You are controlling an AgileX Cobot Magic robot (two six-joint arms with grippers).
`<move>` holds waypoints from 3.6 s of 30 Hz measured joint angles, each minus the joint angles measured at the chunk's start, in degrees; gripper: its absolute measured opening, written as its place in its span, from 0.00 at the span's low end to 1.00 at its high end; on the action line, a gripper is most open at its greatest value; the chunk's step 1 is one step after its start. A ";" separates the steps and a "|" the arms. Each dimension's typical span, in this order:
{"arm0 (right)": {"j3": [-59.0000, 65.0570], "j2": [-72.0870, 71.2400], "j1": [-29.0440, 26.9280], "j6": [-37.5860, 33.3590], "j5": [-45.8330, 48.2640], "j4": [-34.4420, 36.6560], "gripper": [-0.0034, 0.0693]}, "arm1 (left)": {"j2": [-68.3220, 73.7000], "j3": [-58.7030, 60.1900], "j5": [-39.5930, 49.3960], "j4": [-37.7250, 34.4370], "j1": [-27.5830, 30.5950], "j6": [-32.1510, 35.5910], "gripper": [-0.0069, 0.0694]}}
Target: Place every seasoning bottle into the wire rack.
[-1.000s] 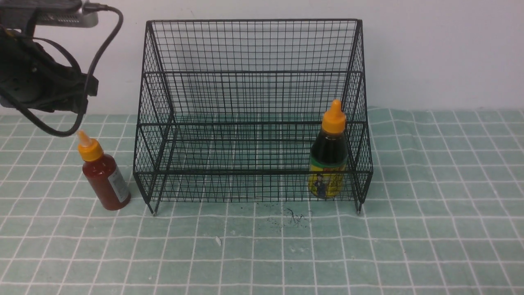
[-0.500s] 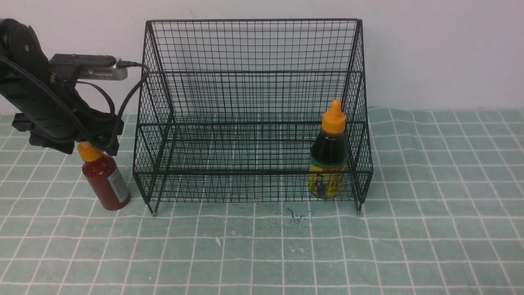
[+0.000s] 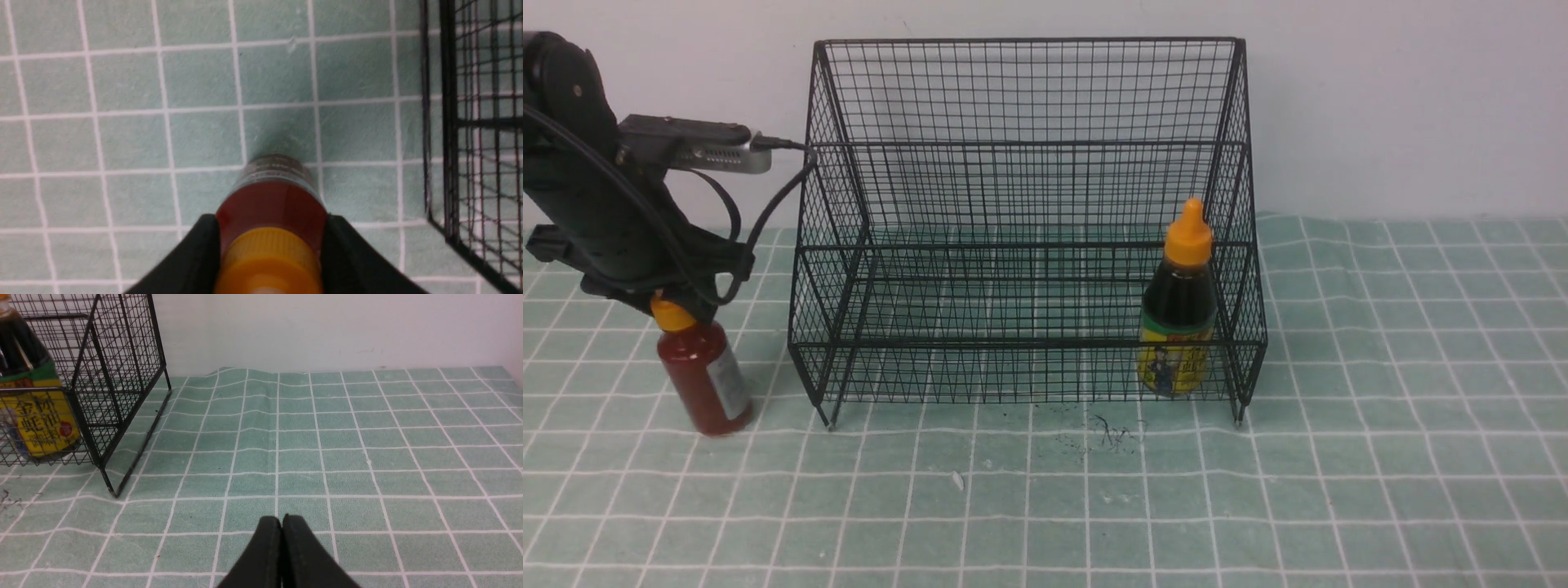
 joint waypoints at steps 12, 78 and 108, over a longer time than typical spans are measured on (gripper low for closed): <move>0.00 0.00 0.00 0.00 0.00 0.00 0.03 | -13.54 -16.33 10.80 -5.02 -3.02 0.00 0.46; 0.00 0.00 0.00 0.00 -0.05 0.00 0.03 | -63.62 11.91 2.25 -2.60 -17.13 -4.26 0.08; 0.00 0.00 0.00 0.00 -0.05 0.00 0.03 | -100.14 60.67 -20.97 -7.93 -17.13 -3.32 0.08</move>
